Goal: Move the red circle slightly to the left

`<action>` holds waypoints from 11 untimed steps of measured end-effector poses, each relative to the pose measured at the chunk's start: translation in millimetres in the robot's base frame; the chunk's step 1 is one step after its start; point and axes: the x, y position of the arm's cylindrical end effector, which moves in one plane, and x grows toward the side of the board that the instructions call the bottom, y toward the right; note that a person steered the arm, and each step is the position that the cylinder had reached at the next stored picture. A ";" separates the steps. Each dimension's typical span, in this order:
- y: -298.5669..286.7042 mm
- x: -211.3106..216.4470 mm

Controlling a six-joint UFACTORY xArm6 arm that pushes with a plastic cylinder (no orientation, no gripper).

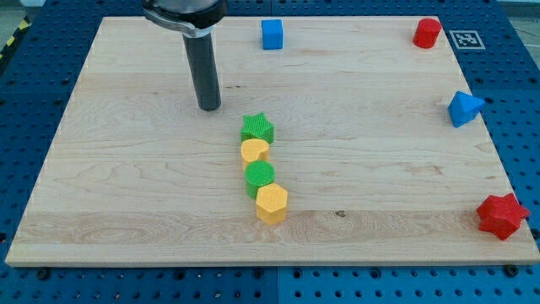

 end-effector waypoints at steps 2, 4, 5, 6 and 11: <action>10.7 -11.0; 20.2 -9.1; 20.2 -9.1; 20.2 -14.5; 107.3 -62.0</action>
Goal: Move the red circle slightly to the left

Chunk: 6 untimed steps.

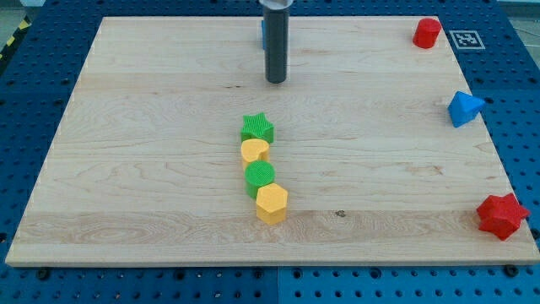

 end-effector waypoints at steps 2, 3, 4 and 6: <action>52.0 -26.7; 63.9 -32.5; 63.9 -34.9; 74.7 -65.6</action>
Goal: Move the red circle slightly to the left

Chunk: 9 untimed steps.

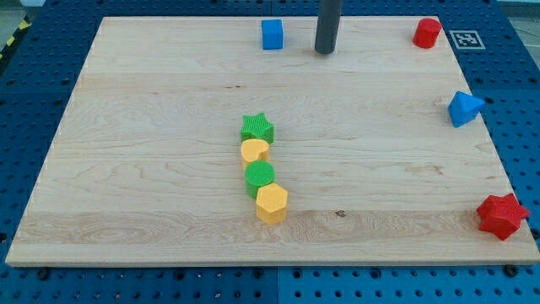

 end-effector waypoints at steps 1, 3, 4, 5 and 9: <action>4.9 -5.8; 28.4 -30.9; 48.8 -52.4; 71.4 -69.1; 137.1 -79.3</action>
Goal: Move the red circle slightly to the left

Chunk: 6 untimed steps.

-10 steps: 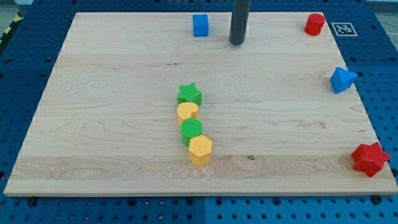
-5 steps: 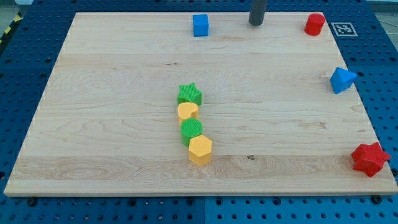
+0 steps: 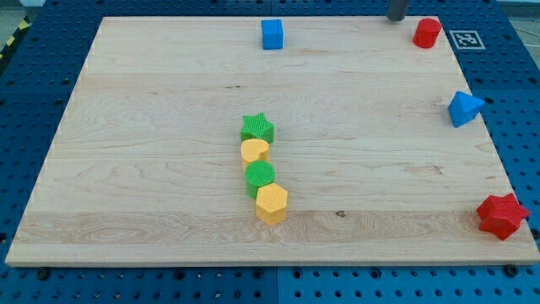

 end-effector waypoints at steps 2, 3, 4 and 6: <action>7.0 0.3; 6.9 -0.1; 7.8 0.0; 37.9 -0.2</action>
